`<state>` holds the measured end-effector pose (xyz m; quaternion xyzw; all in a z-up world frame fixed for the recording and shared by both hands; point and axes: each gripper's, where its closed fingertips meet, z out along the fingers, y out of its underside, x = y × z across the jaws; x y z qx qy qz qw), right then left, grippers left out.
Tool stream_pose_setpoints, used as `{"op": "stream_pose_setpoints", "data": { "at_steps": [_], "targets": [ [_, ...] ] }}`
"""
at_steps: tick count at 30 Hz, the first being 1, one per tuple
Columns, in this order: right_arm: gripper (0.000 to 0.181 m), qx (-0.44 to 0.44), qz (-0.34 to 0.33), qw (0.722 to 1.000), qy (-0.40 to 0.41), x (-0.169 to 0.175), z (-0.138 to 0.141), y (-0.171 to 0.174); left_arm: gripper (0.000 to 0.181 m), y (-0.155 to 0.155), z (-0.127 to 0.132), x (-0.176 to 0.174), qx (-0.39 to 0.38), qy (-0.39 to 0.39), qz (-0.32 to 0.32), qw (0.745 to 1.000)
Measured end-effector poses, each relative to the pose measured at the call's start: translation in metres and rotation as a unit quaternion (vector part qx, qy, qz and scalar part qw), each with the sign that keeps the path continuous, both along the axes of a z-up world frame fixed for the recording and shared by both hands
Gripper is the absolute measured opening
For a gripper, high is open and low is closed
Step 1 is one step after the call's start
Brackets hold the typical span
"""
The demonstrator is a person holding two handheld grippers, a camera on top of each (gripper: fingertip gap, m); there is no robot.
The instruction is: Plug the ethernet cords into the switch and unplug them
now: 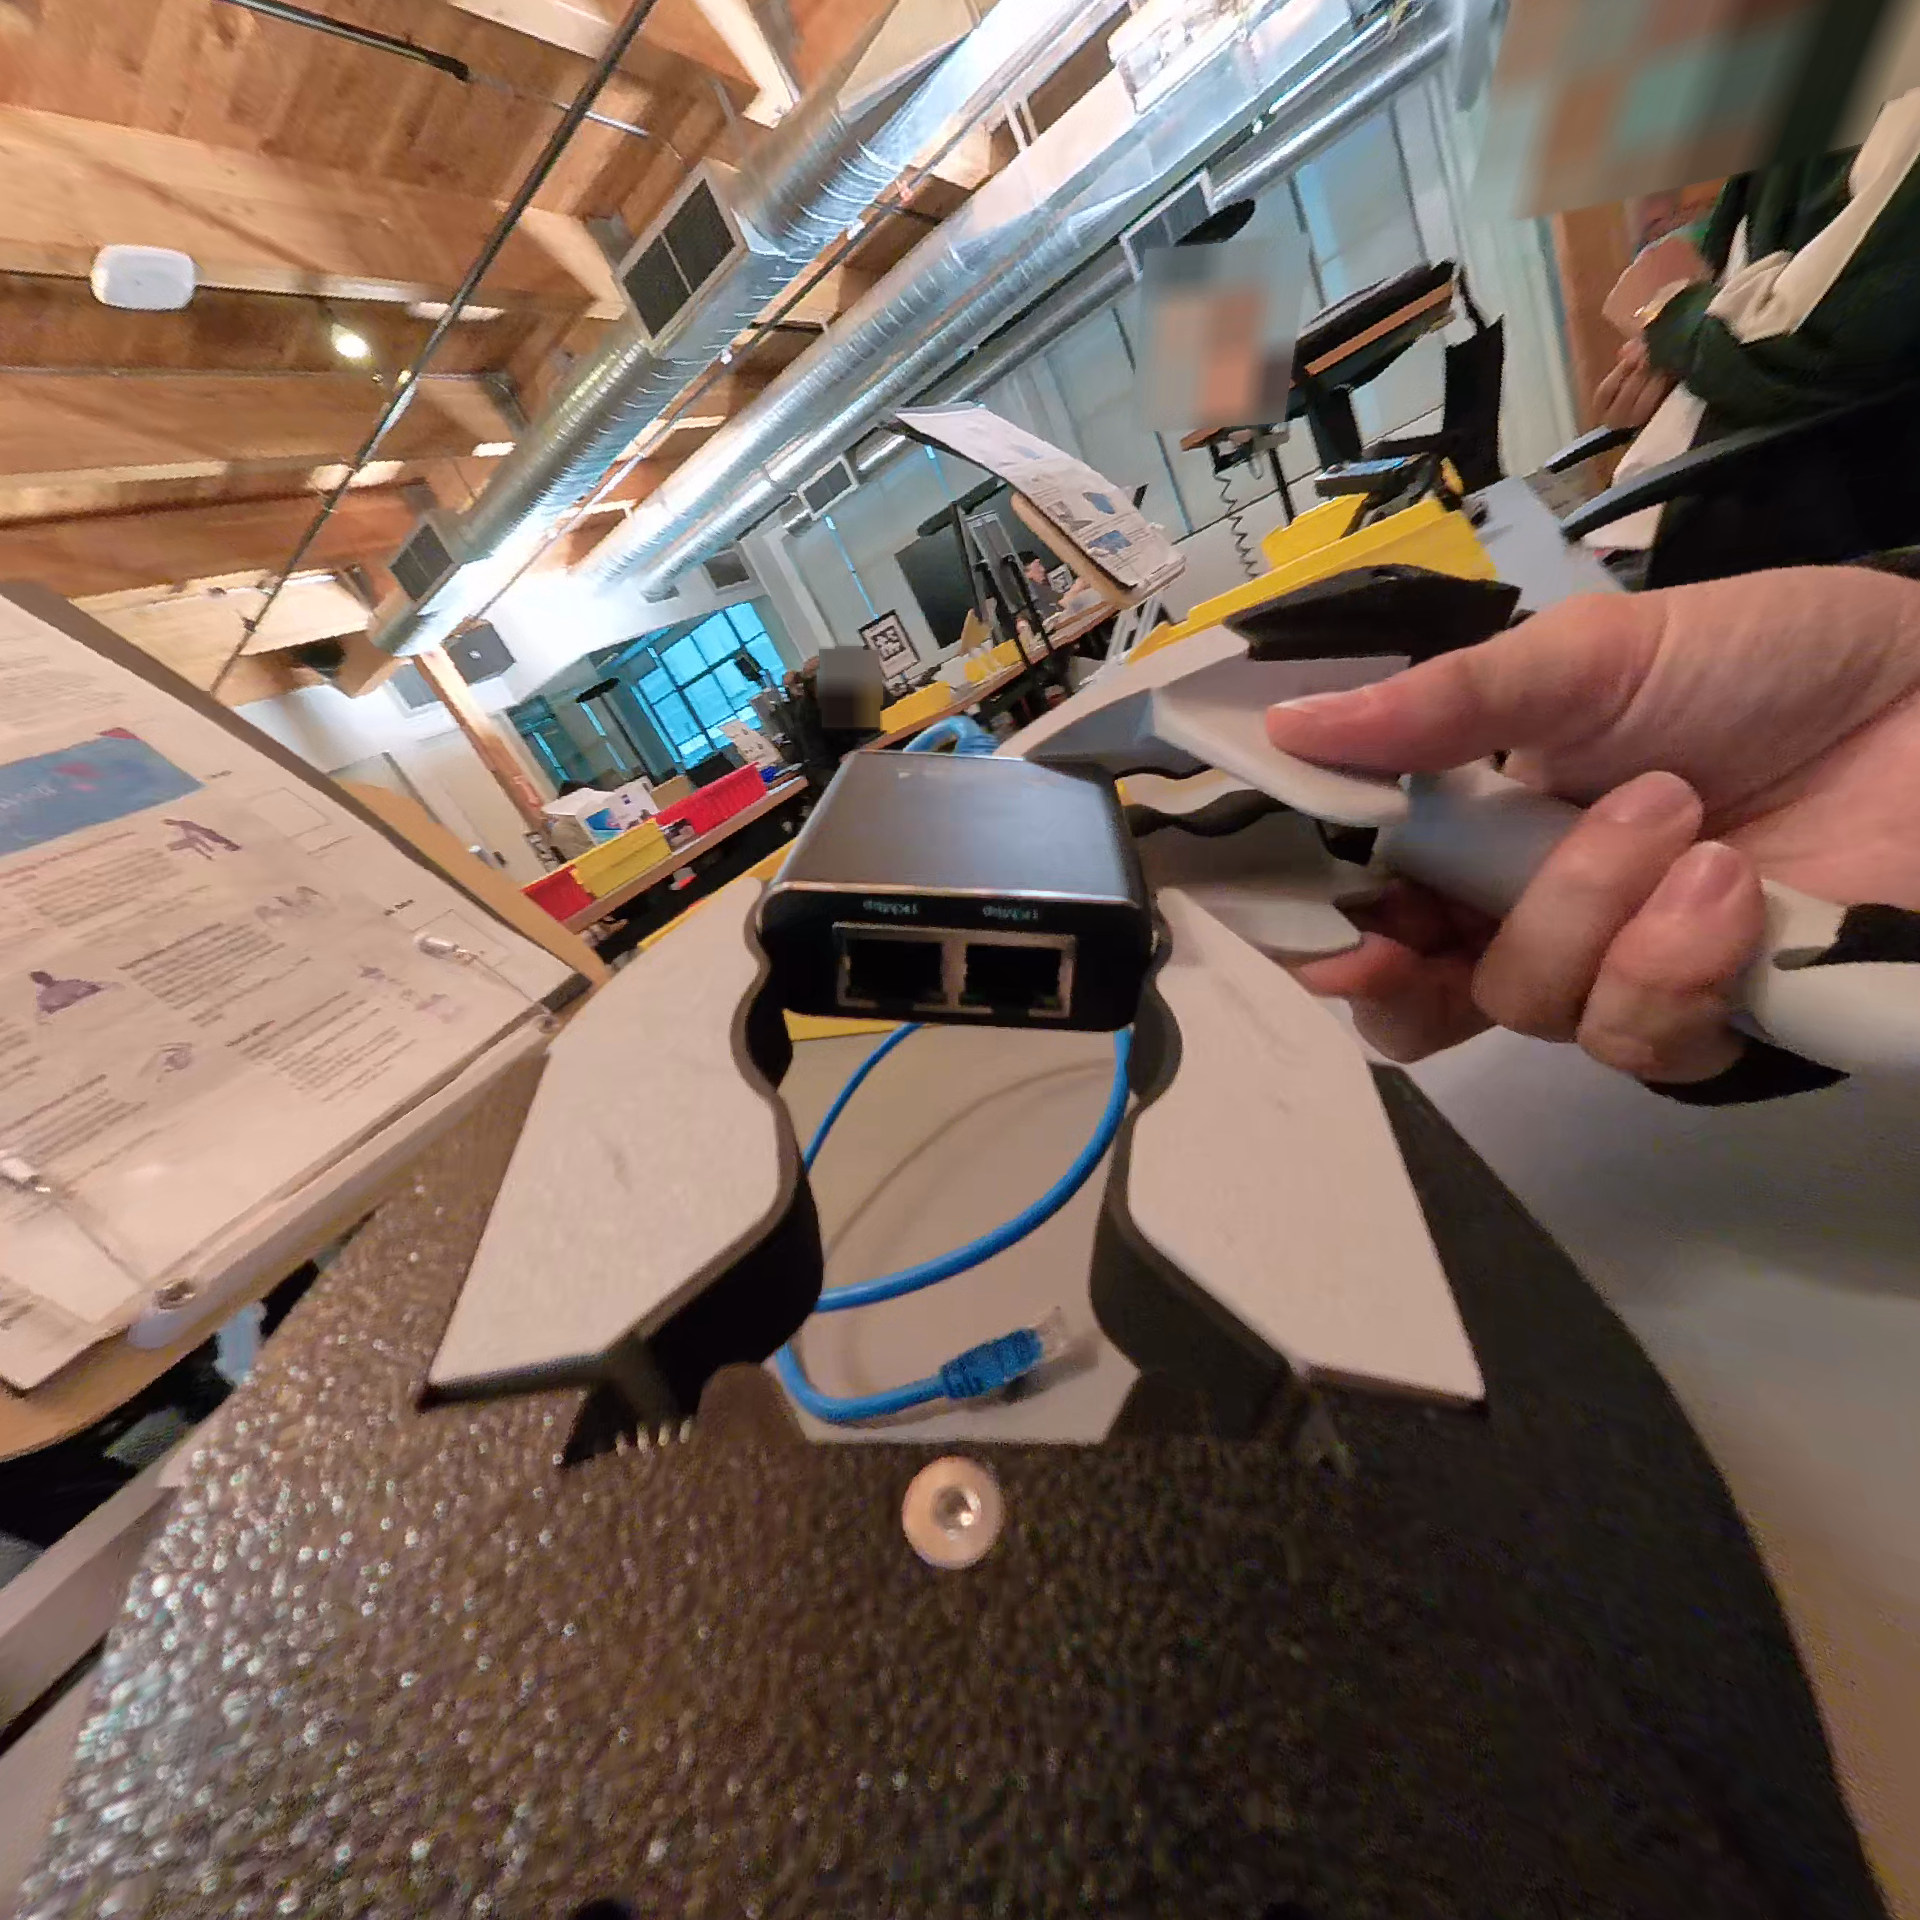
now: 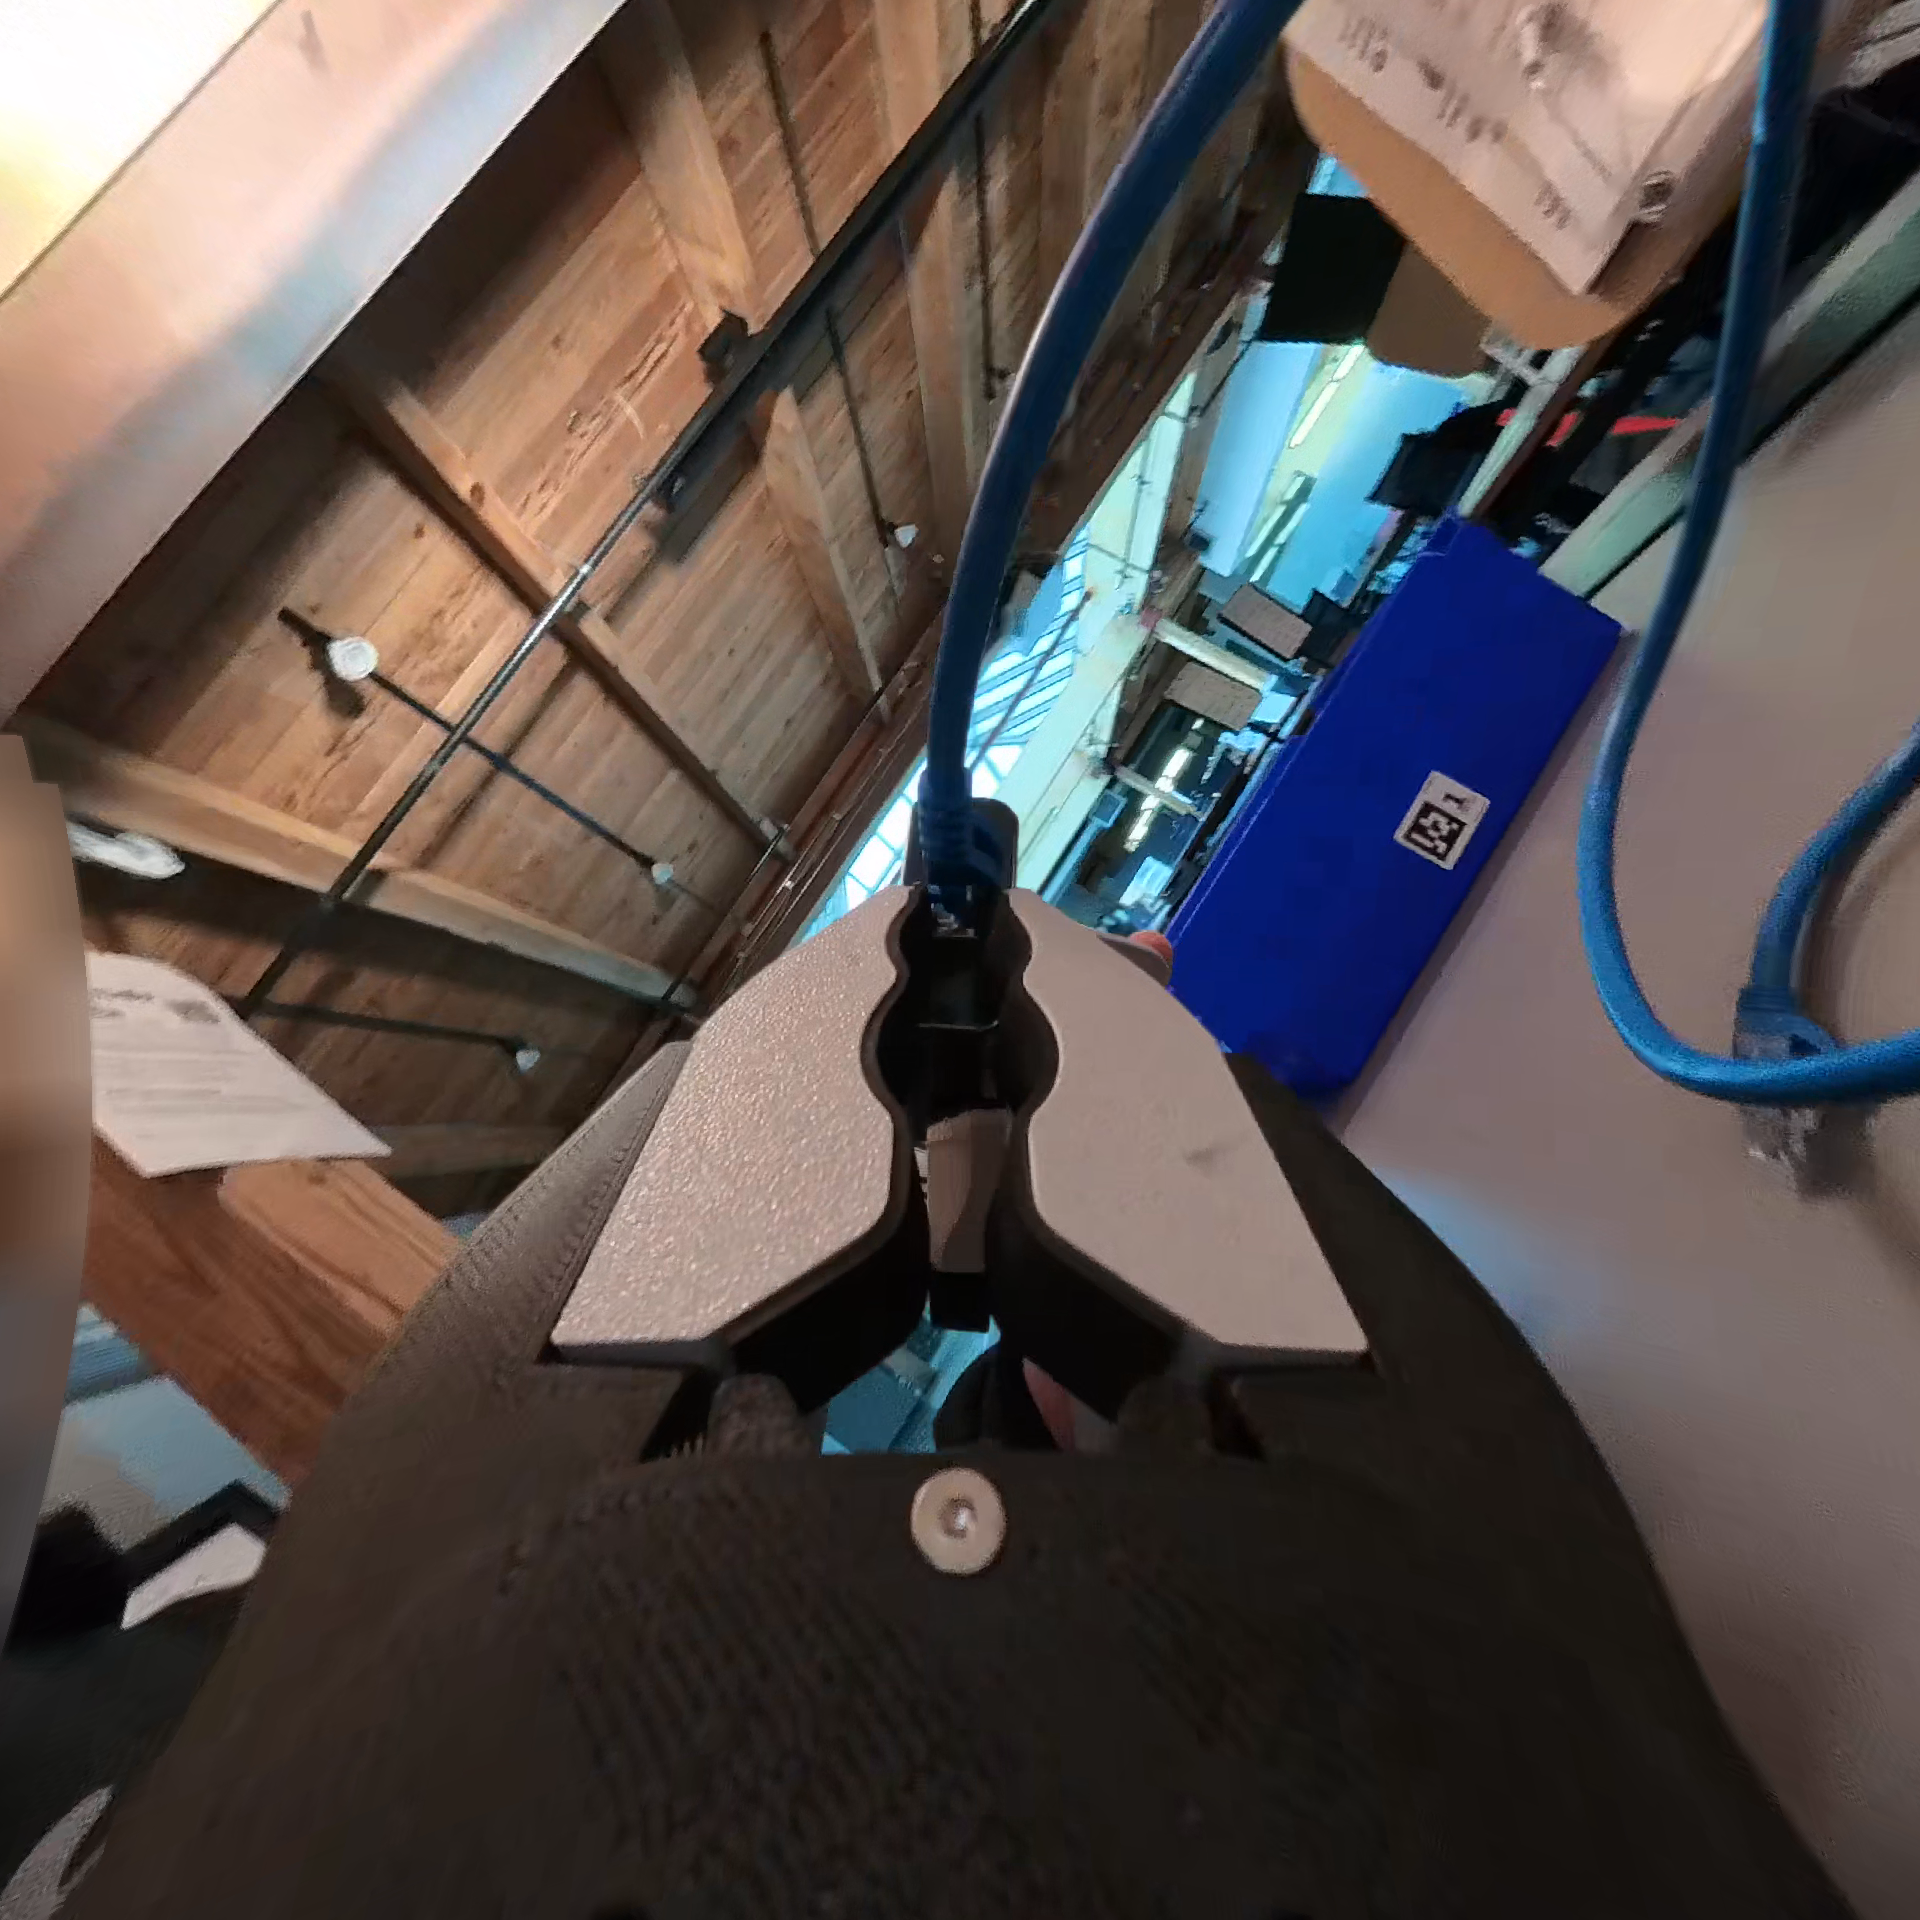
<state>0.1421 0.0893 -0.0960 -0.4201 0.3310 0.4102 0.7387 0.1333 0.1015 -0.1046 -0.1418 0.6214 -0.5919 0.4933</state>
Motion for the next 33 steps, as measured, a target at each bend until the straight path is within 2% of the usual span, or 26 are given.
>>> {"op": "stream_pose_setpoints", "data": {
  "at_steps": [4,10,15,18,25,33],
  "targets": [
    [0.009,0.006,-0.002,1.0,-0.031,0.005,-0.001,0.004,0.063,0.004,0.0,0.004,0.014,-0.013,0.035,0.999],
    [0.009,-0.002,-0.004,0.999,-0.051,0.011,-0.001,0.01,0.063,0.009,0.002,0.008,-0.005,-0.008,0.054,0.998],
    [0.007,0.019,0.014,1.0,-0.01,0.009,0.001,0.014,0.063,0.012,0.007,0.003,-0.016,-0.026,0.043,0.999],
    [0.008,0.011,-0.007,1.0,0.005,0.01,0.002,0.013,0.063,0.011,0.008,0.003,-0.023,-0.024,0.038,0.999],
    [0.01,0.038,-0.001,0.996,0.075,0.011,0.001,0.012,0.063,0.011,0.007,0.004,-0.022,-0.024,0.037,0.999],
    [0.017,0.051,-0.009,0.993,0.103,0.01,-0.002,0.016,0.063,0.011,0.009,0.003,-0.027,-0.027,0.037,0.999]
  ]
}}
